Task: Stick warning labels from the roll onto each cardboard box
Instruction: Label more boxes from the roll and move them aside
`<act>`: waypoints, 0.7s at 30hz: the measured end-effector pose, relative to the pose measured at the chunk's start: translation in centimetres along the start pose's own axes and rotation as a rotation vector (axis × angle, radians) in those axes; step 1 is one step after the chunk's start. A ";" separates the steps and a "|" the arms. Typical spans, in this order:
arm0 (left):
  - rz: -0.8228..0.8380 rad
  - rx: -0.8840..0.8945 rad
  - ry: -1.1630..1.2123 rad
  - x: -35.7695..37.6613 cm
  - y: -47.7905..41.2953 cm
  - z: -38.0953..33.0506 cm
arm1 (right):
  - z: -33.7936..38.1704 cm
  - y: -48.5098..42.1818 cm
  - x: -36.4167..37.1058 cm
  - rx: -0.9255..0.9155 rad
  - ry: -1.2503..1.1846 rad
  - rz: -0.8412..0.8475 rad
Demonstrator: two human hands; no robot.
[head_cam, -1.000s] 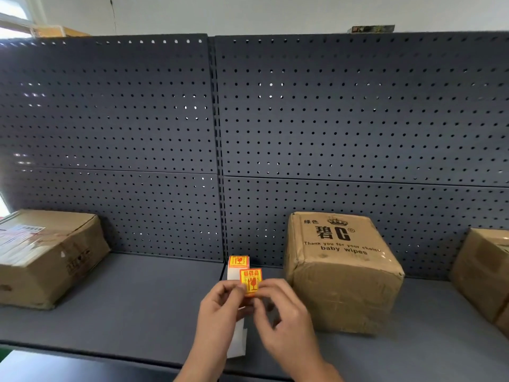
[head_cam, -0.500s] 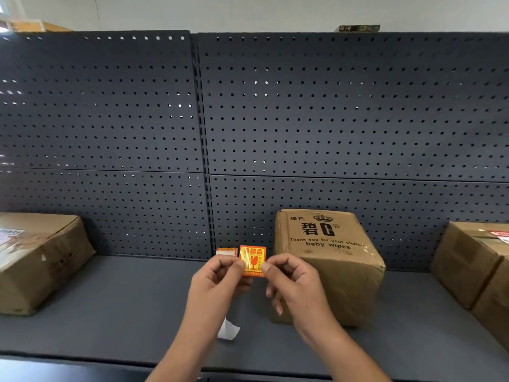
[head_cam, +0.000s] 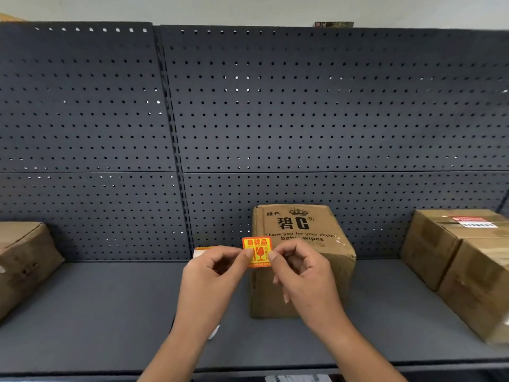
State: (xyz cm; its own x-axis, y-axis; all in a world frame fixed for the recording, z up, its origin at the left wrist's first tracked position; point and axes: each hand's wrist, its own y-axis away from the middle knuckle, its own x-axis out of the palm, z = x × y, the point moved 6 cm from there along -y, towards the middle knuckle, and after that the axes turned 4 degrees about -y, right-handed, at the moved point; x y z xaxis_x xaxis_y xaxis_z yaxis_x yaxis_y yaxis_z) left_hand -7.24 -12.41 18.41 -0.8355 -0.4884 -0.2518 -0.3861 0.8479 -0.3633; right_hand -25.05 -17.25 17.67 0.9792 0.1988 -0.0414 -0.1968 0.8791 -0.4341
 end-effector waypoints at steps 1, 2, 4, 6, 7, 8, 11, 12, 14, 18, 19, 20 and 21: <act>0.016 0.010 -0.003 0.4 -0.1 -0.4 | 0.2 -0.1 -0.5 -0.005 -0.006 -0.014; 0.035 0.014 0.001 0.9 -0.3 -0.8 | 0.4 -0.1 -1.1 -0.009 -0.013 -0.027; 0.063 0.028 0.005 1.9 -0.6 -1.4 | 0.8 -0.3 -2.3 -0.014 -0.028 -0.049; 0.066 0.064 -0.033 2.9 -0.9 -2.0 | 1.1 -0.6 -3.6 -0.015 -0.046 -0.068; 0.062 0.091 -0.072 3.5 -0.9 -2.3 | 1.2 -0.8 -4.4 -0.014 -0.055 -0.082; 0.059 0.127 -0.123 4.0 -1.0 -2.7 | 1.3 -0.9 -5.2 -0.011 -0.061 -0.099; 0.074 0.285 -0.316 6.0 -1.4 -4.1 | 1.2 -1.4 -7.5 0.018 -0.056 -0.135; 0.079 0.328 -0.361 6.7 -1.6 -4.6 | 1.1 -1.5 -8.2 0.031 -0.043 -0.137; 0.096 0.359 -0.377 8.1 -1.8 -5.1 | 0.9 -1.7 -9.5 0.048 -0.013 -0.137; 0.187 0.334 -0.300 10.8 -2.4 -5.5 | 1.3 -2.2 -12.0 0.024 -0.001 -0.165; 0.216 0.314 -0.275 11.4 -2.5 -5.5 | 1.4 -2.5 -12.7 0.021 0.001 -0.171; 0.238 0.299 -0.256 12.0 -2.7 -5.6 | 1.5 -2.8 -13.3 0.024 -0.005 -0.176; 0.249 0.291 -0.248 12.5 -2.9 -5.7 | 1.4 -3.1 -13.9 0.035 -0.022 -0.177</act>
State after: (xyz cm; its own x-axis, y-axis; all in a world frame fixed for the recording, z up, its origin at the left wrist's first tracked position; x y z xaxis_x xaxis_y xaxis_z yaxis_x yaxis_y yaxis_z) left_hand -18.80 -19.76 21.39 -0.7562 -0.3414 -0.5583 -0.0295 0.8700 -0.4921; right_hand -38.08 -22.16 20.84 0.9974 0.0487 0.0527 -0.0235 0.9158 -0.4011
